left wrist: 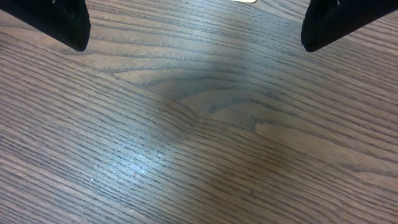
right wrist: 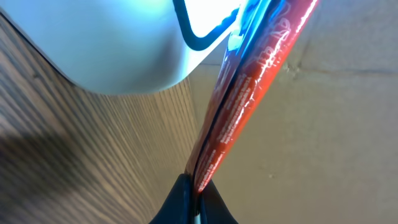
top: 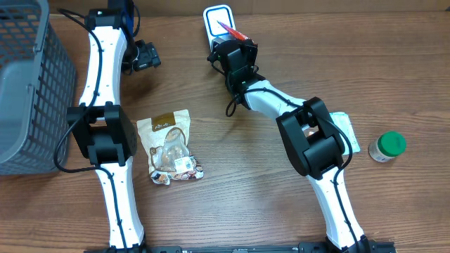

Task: Scan the item barcode
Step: 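Hold the red stick in front of the scanner, then carry the red stick right and lower it near the packs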

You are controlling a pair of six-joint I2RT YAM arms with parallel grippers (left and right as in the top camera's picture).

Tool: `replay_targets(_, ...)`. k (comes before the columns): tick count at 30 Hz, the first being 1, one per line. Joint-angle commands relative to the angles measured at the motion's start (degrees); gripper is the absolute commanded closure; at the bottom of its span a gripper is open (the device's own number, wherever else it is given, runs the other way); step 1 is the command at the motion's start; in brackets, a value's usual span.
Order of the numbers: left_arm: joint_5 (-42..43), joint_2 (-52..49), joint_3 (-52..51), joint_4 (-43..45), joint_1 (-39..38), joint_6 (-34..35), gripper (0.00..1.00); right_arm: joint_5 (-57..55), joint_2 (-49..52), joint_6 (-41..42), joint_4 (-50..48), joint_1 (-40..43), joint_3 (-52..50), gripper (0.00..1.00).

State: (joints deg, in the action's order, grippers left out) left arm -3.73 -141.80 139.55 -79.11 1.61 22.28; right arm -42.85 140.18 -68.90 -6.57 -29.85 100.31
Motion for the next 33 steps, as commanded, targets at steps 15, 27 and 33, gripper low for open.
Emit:
replay_targets(15,-0.7,-0.9,0.7,-0.1,-0.1,-0.5,0.00,10.4,-27.2,47.1,46.5,-1.5,1.0,0.97)
replay_targets(27,-0.7,-0.9,0.7,-0.1,-0.1,-0.5,0.00,35.9,-33.7,65.1,87.7,5.0,-0.8,0.96)
replay_targets(33,-0.7,-0.9,0.7,-0.1,-0.1,-0.5,0.00,36.5,-33.7,69.2,89.4,11.3,-6.7,0.96)
